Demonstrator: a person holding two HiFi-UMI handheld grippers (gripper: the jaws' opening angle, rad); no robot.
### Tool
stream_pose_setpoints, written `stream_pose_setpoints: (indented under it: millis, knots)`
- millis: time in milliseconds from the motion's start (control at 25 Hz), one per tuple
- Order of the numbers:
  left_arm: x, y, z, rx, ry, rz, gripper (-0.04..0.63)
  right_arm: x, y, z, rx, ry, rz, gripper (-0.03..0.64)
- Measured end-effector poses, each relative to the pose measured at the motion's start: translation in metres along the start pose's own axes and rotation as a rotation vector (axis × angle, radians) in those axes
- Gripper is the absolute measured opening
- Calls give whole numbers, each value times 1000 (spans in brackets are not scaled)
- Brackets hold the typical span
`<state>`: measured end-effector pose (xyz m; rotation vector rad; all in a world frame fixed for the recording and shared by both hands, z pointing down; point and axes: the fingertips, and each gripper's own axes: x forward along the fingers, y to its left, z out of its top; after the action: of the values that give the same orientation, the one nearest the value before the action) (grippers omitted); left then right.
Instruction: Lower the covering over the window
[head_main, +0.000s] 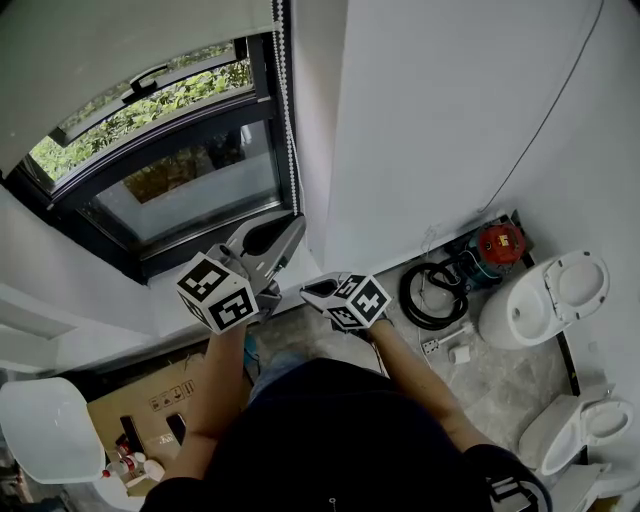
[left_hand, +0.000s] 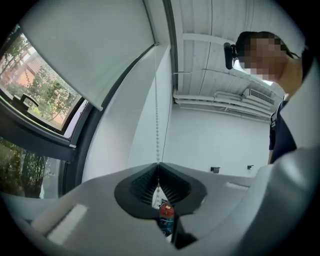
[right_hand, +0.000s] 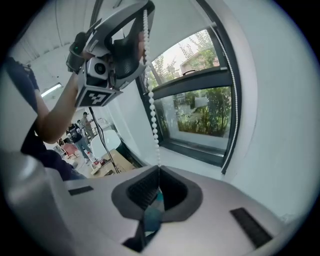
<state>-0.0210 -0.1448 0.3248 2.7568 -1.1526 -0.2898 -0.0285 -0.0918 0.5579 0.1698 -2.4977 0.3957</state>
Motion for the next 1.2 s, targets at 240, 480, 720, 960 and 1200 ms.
stream_pose_setpoints:
  millis: [240, 480, 720, 960, 1200]
  knots:
    - [-5, 2, -32, -31, 76, 18, 14, 6, -3, -30, -9, 84, -13, 12]
    - [-7, 5, -40, -58, 66, 26, 12, 5, -11, -38, 22, 69, -16, 14]
    - [-15, 19, -79, -102, 154, 67, 12, 5, -12, -60, -5, 151, -29, 14]
    - [-10, 20, -82, -113, 158, 61, 11, -1, -18, -71, -51, 211, -38, 14]
    - [1, 12, -84, -118, 155, 32, 11, -31, -27, -29, -5, 56, -53, 22]
